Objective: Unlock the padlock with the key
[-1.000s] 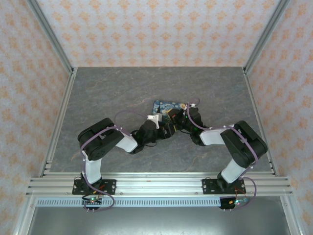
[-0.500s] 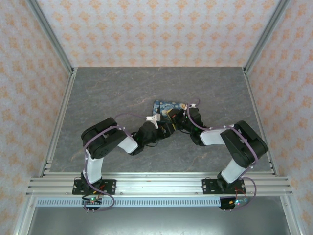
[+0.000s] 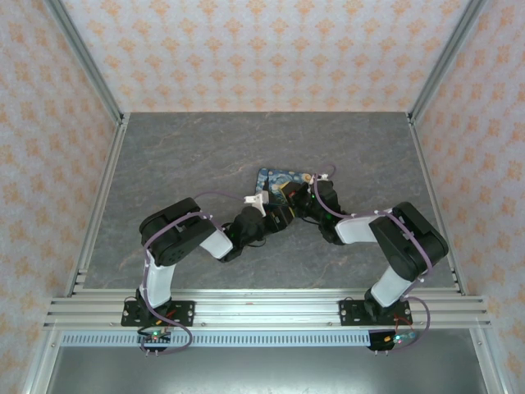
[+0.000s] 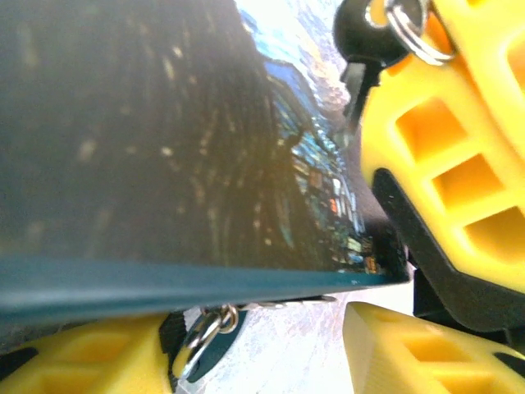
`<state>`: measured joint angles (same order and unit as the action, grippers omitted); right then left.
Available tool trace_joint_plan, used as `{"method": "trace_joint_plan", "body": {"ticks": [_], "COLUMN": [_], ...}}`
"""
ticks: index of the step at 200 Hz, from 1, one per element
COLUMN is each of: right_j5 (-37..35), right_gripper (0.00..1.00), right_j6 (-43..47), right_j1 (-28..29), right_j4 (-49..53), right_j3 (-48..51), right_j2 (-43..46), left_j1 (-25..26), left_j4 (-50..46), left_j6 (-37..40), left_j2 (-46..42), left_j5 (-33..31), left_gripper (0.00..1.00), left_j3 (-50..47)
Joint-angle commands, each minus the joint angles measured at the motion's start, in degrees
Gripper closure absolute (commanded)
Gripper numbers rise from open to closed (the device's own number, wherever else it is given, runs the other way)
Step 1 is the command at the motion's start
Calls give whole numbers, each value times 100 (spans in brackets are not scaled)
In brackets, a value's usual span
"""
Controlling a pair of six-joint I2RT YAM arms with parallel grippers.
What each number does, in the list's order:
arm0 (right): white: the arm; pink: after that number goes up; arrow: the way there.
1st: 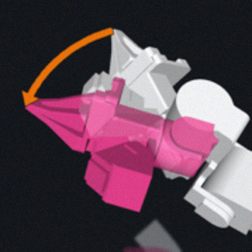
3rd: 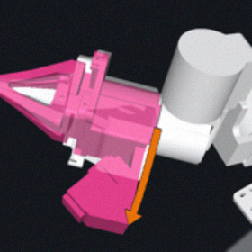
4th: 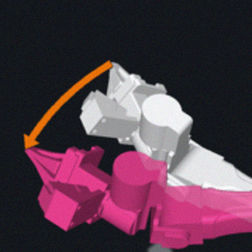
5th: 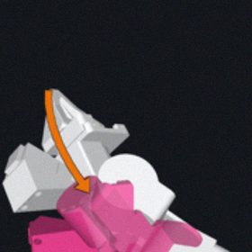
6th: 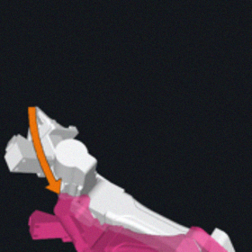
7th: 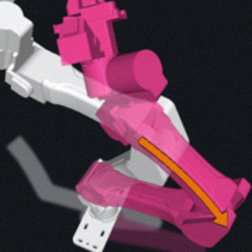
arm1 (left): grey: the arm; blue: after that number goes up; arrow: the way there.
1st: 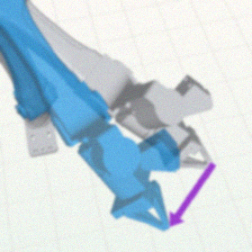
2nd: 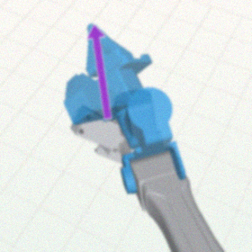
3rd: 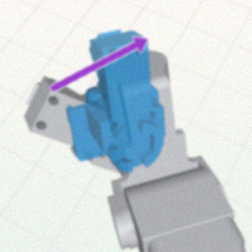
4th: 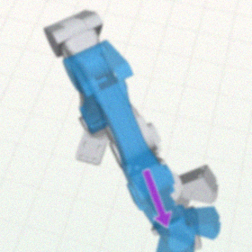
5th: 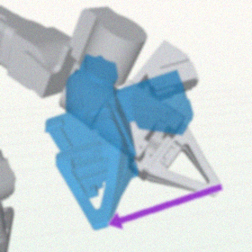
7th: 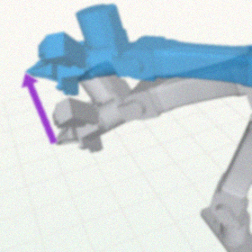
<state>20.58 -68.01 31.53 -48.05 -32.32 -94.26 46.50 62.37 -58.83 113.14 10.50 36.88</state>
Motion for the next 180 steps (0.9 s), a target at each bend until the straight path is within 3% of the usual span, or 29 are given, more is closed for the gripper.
{"method": "trace_joint_plan", "body": {"ticks": [1,59,180], "right_j5": [-20,-10,-10], "right_gripper": [100,100,100], "right_j6": [-68,-100,-134], "right_j1": [-33,-35,-47], "right_j4": [-1,-82,-143], "right_j3": [85,103,173], "right_j2": [-141,-202,-206], "left_j1": [105,148,189], "left_j4": [-164,-6,-545], "left_j6": [-50,-255,-340], "left_j2": [-171,142,287], "left_j5": [-110,-156,-750], "left_gripper": [44,47,68], "left_j3": [-121,21,135]}}
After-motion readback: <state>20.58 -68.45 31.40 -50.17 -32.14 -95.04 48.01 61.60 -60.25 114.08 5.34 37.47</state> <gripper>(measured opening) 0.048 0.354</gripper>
